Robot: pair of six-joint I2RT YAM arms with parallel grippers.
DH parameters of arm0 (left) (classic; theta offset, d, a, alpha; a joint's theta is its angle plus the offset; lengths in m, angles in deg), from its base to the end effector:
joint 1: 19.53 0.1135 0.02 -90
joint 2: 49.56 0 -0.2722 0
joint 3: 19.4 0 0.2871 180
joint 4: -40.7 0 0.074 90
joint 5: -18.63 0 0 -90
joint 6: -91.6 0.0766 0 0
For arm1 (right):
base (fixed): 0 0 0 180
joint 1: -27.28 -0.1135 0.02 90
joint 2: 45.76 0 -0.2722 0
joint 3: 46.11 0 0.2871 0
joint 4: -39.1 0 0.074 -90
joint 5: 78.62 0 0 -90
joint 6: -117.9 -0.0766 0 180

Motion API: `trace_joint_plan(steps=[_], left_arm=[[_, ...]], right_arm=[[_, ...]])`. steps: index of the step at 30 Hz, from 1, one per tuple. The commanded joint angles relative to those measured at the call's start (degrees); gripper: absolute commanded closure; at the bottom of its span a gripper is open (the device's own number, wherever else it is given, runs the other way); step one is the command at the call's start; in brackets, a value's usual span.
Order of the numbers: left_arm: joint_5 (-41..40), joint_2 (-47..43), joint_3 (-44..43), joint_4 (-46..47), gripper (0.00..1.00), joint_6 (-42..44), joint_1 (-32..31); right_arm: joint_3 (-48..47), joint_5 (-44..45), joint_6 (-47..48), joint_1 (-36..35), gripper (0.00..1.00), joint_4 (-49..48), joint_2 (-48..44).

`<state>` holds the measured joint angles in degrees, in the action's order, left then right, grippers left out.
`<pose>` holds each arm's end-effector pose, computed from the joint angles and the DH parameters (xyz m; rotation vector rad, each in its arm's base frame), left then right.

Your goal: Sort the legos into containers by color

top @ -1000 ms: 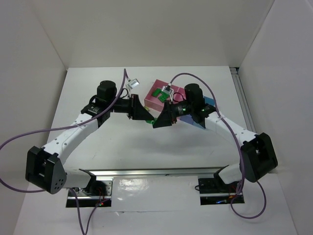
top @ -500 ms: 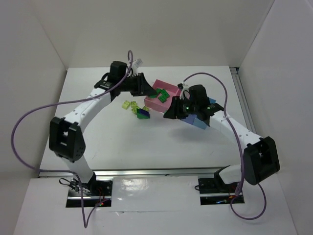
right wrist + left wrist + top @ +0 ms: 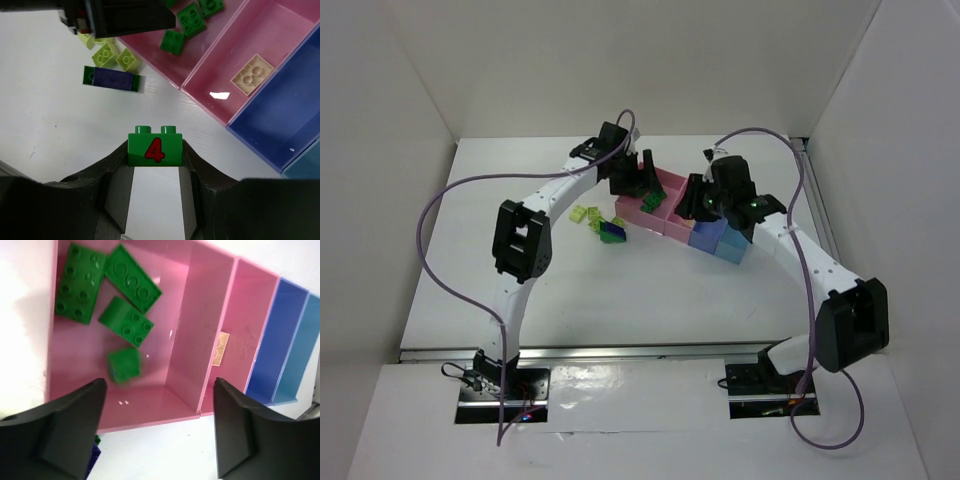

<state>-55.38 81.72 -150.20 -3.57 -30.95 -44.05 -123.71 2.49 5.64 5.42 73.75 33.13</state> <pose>0.5294 -0.2647 0.2117 -0.0286 2.4632 -0.7930 0.3443 0.1509 0.2863 -0.0815 2.2532 0.5940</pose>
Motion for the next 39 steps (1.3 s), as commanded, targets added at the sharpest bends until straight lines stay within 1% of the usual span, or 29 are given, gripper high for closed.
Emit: trace_joint_plan(steps=[1, 2, 3, 4, 5, 6, 8, 9, 10, 13, 15, 16, 17, 19, 20, 21, 22, 24, 25, 27, 28, 29, 31, 33, 35, 38, 39], left_arm=[[-1.0, 0.5, -5.0, -2.6, 0.08, 2.1, 0.1], [-0.3, 0.5, -5.0, -3.1, 0.04, 2.6, 0.1], [-1.0, -0.1, -4.5, -3.1, 0.01, 3.6, 0.1], [-2.3, -1.0, -4.0, -4.0, 0.01, 5.6, 0.1], [-3.8, -3.3, -2.1, -4.6, 0.01, 6.5, 0.1], [-5.8, -4.9, -0.5, -4.6, 0.01, 7.3, 0.9], [-7.4, -8.3, 3.1, -4.6, 0.05, 9.2, 3.0], [-8.6, -11.7, 6.9, -4.6, 0.07, 9.2, 3.8], [-9.3, -13.4, 8.9, -4.6, 0.08, 9.2, 4.5], [-10.8, -19.1, 16.7, -4.6, 0.08, 8.0, 6.9], [-10.8, -21.3, 20.5, -4.6, 0.07, 5.5, 8.6], [-11.3, -22.2, 23.9, -4.6, 0.07, 4.5, 8.6], [-11.3, -23.5, 25.4, -4.6, 0.06, 2.7, 9.3], [-12.3, -24.1, 28.9, -4.6, 0.06, 2.1, 10.1], [-13.6, -24.1, 28.9, -4.6, 0.06, 2.1, 10.1], [-14.7, -24.1, 29.5, -5.3, 0.06, 2.1, 10.1], [-17.5, -24.1, 29.5, -5.9, 0.06, 1.4, 10.1], [-19.6, -22.2, 27.8, -6.6, 0.07, 0.8, 10.1], [-21.6, -21.7, 27.8, -6.6, 0.11, 0.3, 10.1], [-23.8, -20.6, 27.2, -6.6, 0.13, -0.4, 10.1], [-24.9, -19.2, 25.8, -6.6, 0.13, -0.9, 10.1], [-26.9, -18.4, 25.1, -6.6, 0.14, -0.9, 10.1], [-28.7, -16.9, 23.0, -7.2, 0.15, -0.9, 10.1], [-31.6, -14.7, 21.7, -7.2, 0.17, -0.9, 10.1], [-32.9, -13.1, 19.9, -7.2, 0.19, 0.6, 10.1], [-33.0, -10.1, 18.6, -7.2, 0.19, 3.9, 10.1], [-31.6, -9.4, 17.8, -7.2, 0.19, 5.5, 10.1]], right_arm=[[-4.1, 1.8, 0.1, 0.2, 0.79, -1.3, 4.2], [-5.6, 1.1, 0.1, 0.2, 0.76, -2.2, 6.7], [-7.1, 1.1, -0.4, 0.2, 0.76, -2.2, 8.4], [-9.1, 1.1, -0.4, 0.2, 0.76, -2.2, 10.1], [-14.0, 1.1, -0.4, 0.2, 0.76, -1.2, 14.1], [-16.4, 1.1, 0.1, 0.2, 0.76, 0.0, 15.9], [-19.8, 1.7, 0.1, 0.2, 0.76, 0.6, 20.4], [-22.3, 2.3, 0.1, 0.2, 0.75, 0.6, 21.8], [-23.7, 2.8, 0.1, 0.2, 0.75, 0.0, 23.3], [-28.8, 3.7, 0.1, 0.2, 0.75, 0.0, 30.2], [-31.3, 4.2, 0.1, 0.2, 0.59, 0.0, 34.6], [-33.8, 4.9, 0.6, 0.2, 0.46, 0.0, 36.0], [-35.5, 4.9, 0.6, 0.2, 0.32, 0.9, 37.3], [-40.4, 3.6, 1.4, 0.2, 0.20, 2.5, 40.0], [-41.8, 3.6, 2.0, 0.2, 0.13, 4.0, 40.0], [-43.1, 3.6, 2.7, 0.2, 0.10, 4.8, 40.0], [-43.8, 4.2, 2.7, 0.2, 0.09, 5.4, 40.0], [-43.8, 5.5, 3.2, 0.2, 0.09, 5.4, 37.0], [-41.5, 5.5, 3.2, 0.2, 0.13, 5.4, 35.6], [-37.8, 5.5, 3.2, 0.2, 0.18, 2.8, 32.4], [-33.6, 5.5, 3.2, 0.2, 0.21, 1.9, 29.0], [-31.6, 5.5, 3.2, 0.2, 0.23, 0.4, 27.5], [-28.8, 5.5, 3.2, 0.2, 0.23, 0.4, 24.0], [-26.1, 6.0, 3.2, 0.2, 0.24, 1.0, 22.6], [-24.4, 6.5, 3.7, 0.2, 0.24, 1.6, 21.6], [-21.8, 6.5, 3.7, 0.8, 0.24, 1.6, 19.5], [-21.8, 6.5, 3.7, 0.8, 0.24, 1.6, 19.5]])
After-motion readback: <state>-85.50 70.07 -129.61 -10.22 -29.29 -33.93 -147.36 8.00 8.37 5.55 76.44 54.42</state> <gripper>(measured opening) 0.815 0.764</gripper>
